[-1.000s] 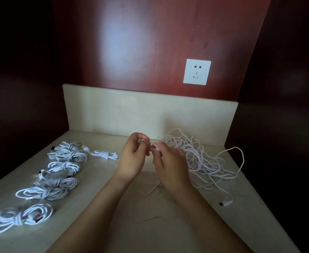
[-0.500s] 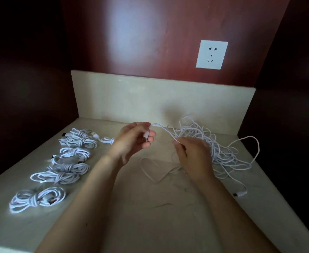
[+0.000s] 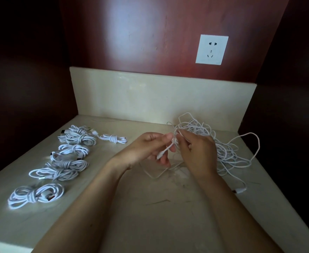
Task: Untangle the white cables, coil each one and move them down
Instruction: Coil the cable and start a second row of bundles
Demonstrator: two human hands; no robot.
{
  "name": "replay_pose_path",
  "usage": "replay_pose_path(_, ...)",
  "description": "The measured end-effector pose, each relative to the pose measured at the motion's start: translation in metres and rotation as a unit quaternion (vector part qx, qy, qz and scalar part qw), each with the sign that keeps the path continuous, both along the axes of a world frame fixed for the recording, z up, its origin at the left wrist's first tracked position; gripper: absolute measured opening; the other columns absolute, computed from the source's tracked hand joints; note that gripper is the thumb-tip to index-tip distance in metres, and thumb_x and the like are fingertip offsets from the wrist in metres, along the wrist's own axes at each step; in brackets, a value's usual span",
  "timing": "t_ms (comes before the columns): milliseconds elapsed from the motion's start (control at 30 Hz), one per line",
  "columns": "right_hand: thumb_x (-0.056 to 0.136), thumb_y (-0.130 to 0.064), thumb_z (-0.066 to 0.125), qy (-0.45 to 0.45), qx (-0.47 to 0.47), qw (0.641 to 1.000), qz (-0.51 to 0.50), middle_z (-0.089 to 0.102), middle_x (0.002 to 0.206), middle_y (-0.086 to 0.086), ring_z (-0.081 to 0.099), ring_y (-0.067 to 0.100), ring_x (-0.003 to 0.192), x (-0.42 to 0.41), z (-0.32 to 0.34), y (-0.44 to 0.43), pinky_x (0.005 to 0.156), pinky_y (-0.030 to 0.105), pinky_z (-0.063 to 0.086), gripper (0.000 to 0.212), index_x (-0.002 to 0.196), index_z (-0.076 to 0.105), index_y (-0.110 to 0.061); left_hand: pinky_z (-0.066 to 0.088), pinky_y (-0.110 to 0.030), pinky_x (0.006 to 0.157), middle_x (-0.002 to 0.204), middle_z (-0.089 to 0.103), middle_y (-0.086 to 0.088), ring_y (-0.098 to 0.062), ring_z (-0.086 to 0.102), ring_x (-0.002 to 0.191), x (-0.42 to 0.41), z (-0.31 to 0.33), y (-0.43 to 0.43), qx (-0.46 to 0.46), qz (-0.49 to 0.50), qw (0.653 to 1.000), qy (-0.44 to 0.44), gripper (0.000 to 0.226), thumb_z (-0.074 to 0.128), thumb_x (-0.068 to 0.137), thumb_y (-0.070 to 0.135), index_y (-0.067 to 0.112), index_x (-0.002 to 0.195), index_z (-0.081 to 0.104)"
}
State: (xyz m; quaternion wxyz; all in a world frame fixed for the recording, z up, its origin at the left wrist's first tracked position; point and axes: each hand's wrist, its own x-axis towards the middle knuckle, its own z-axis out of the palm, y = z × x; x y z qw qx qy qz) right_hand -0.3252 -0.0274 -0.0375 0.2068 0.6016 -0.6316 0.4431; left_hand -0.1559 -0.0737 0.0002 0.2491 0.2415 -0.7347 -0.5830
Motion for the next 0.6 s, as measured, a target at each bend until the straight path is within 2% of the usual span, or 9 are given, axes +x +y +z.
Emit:
replay_pose_path(100, 0.091, -0.031, 0.054, 0.001, -0.019, 1.000, 0.008, 0.066, 0.056, 0.001, 0.060, 0.024, 0.050, 0.003, 0.002, 0.002, 0.072, 0.035, 0.052, 0.028, 0.104, 0.076, -0.021, 0.048, -0.017, 0.058, 0.060, 0.064, -0.009, -0.018, 0.069, 0.064, -0.003, -0.002, 0.002, 0.011, -0.011, 1.000, 0.007, 0.038, 0.053, 0.085, 0.046, 0.011, 0.075, 0.062)
replay_pose_path(167, 0.090, -0.030, 0.057, 0.002, -0.010, 1.000, 0.020, 0.067, 0.058, 0.003, 0.062, 0.025, 0.050, 0.005, 0.002, 0.001, 0.067, 0.034, 0.051, 0.026, 0.104, 0.076, -0.021, 0.052, -0.020, 0.067, 0.066, 0.066, -0.007, -0.017, 0.070, 0.071, -0.006, -0.006, 0.002, 0.004, -0.016, 1.000, 0.026, 0.023, 0.060, 0.090, 0.030, 0.009, 0.079, 0.064)
replay_pose_path(233, 0.088, -0.029, 0.061, 0.005, 0.003, 1.000, 0.028, 0.069, 0.061, 0.003, 0.064, 0.025, 0.053, 0.007, 0.002, 0.002, 0.065, 0.033, 0.051, 0.024, 0.105, 0.076, -0.022, 0.054, -0.022, 0.074, 0.076, 0.069, -0.009, -0.016, 0.069, 0.074, -0.008, -0.009, 0.000, 0.002, -0.017, 0.999, 0.049, 0.004, 0.061, 0.091, 0.005, 0.005, 0.093, 0.065)
replay_pose_path(267, 0.087, -0.029, 0.062, 0.007, 0.005, 1.000, 0.028, 0.070, 0.063, 0.003, 0.064, 0.024, 0.055, 0.008, 0.002, 0.002, 0.065, 0.033, 0.052, 0.023, 0.105, 0.076, -0.023, 0.054, -0.024, 0.074, 0.077, 0.068, -0.011, -0.017, 0.068, 0.072, -0.010, -0.011, -0.001, 0.008, -0.009, 0.998, 0.054, 0.012, 0.059, 0.089, -0.002, 0.005, 0.098, 0.063)
replay_pose_path(333, 0.087, -0.026, 0.063, 0.008, 0.007, 1.000, 0.022, 0.070, 0.064, 0.002, 0.064, 0.022, 0.055, 0.010, 0.001, 0.002, 0.067, 0.033, 0.053, 0.023, 0.106, 0.076, -0.024, 0.051, -0.029, 0.063, 0.070, 0.065, -0.011, -0.020, 0.063, 0.058, -0.013, -0.012, -0.001, 0.041, 0.013, 0.998, 0.053, 0.018, 0.052, 0.084, -0.001, 0.008, 0.097, 0.059)
replay_pose_path(433, 0.089, -0.022, 0.061, 0.003, 0.007, 1.000, 0.020, 0.068, 0.060, 0.000, 0.060, 0.019, 0.051, 0.011, 0.001, 0.003, 0.072, 0.035, 0.052, 0.026, 0.111, 0.074, -0.023, 0.038, -0.029, 0.051, 0.060, 0.053, -0.006, -0.018, 0.046, 0.041, -0.016, -0.011, -0.002, 0.087, 0.046, 0.994, 0.057, 0.011, 0.048, 0.078, 0.007, 0.010, 0.087, 0.054)
replay_pose_path(467, 0.090, -0.022, 0.060, 0.002, 0.008, 1.000, 0.024, 0.066, 0.059, -0.001, 0.057, 0.017, 0.050, 0.013, 0.001, 0.004, 0.072, 0.035, 0.051, 0.026, 0.112, 0.074, -0.023, 0.036, -0.028, 0.052, 0.058, 0.046, -0.004, -0.016, 0.037, 0.039, -0.017, -0.010, -0.002, 0.098, 0.048, 0.992, 0.059, 0.007, 0.046, 0.084, 0.009, 0.011, 0.084, 0.053)
replay_pose_path(533, 0.090, -0.023, 0.057, -0.002, 0.008, 0.999, 0.033, 0.064, 0.058, -0.003, 0.055, 0.015, 0.049, 0.015, 0.002, 0.005, 0.072, 0.034, 0.049, 0.028, 0.114, 0.073, -0.024, 0.031, -0.026, 0.050, 0.056, 0.031, 0.000, -0.013, 0.024, 0.041, -0.017, -0.010, -0.001, 0.105, 0.045, 0.992, 0.049, 0.018, 0.044, 0.096, 0.013, 0.013, 0.079, 0.051)
replay_pose_path(600, 0.090, -0.024, 0.057, -0.018, 0.007, 0.999, 0.044, 0.066, 0.060, -0.004, 0.057, 0.013, 0.052, 0.016, 0.002, 0.005, 0.073, 0.033, 0.049, 0.029, 0.113, 0.073, -0.024, 0.024, -0.021, 0.044, 0.055, 0.025, 0.004, -0.009, 0.019, 0.043, -0.016, -0.010, 0.000, 0.101, 0.034, 0.994, 0.041, 0.027, 0.043, 0.102, 0.020, 0.015, 0.076, 0.052)
